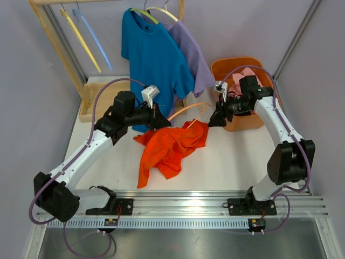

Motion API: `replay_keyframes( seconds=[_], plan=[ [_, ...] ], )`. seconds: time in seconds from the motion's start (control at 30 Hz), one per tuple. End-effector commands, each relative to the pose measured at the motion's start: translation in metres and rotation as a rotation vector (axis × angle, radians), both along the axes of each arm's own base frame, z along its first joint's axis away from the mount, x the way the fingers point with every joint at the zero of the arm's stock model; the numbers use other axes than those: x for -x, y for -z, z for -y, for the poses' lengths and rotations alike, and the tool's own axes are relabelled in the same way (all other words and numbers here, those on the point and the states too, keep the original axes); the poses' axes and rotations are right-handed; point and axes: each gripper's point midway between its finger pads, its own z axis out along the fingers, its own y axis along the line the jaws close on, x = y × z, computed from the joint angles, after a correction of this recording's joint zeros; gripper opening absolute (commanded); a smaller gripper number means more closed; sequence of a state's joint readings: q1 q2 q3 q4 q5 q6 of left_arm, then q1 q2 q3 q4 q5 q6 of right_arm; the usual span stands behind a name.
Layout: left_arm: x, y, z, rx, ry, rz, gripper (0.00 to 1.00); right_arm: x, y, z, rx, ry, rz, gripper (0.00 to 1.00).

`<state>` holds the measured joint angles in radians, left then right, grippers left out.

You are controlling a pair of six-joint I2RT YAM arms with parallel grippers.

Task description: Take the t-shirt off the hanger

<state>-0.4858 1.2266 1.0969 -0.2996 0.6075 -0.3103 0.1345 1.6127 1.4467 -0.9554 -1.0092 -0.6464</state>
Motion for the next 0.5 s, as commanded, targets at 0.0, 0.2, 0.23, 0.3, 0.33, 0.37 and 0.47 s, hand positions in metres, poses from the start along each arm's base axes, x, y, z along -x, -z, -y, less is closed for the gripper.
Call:
replay_keyframes(
  seconds=[0.0, 0.2, 0.23, 0.3, 0.33, 0.37, 0.47],
  plan=[
    [0.003, -0.030, 0.005, 0.019, 0.116, 0.175, 0.00, 0.049, -0.049, 0.003, -0.044, -0.261, 0.244, 0.59],
    [0.019, -0.010, 0.009, -0.070, 0.289, 0.211, 0.00, 0.090, -0.082, -0.020, -0.117, -0.459, 0.306, 0.68],
    [0.021, -0.004, 0.013, -0.087, 0.314, 0.201, 0.00, 0.089, -0.085, -0.026, -0.114, -0.482, 0.337, 0.68],
    [0.023, -0.010, 0.015, -0.103, 0.358, 0.239, 0.00, 0.088, -0.089, -0.036, -0.090, -0.491, 0.344, 0.70],
    [0.027, -0.009, 0.017, -0.108, 0.380, 0.235, 0.00, 0.084, -0.091, -0.048, -0.092, -0.512, 0.392, 0.71],
    [0.027, -0.009, 0.018, -0.114, 0.384, 0.238, 0.00, 0.085, -0.091, -0.054, -0.086, -0.504, 0.370, 0.71],
    [0.029, -0.013, 0.020, -0.107, 0.406, 0.270, 0.00, 0.079, -0.085, -0.068, -0.041, -0.531, 0.401, 0.73]
  ],
)
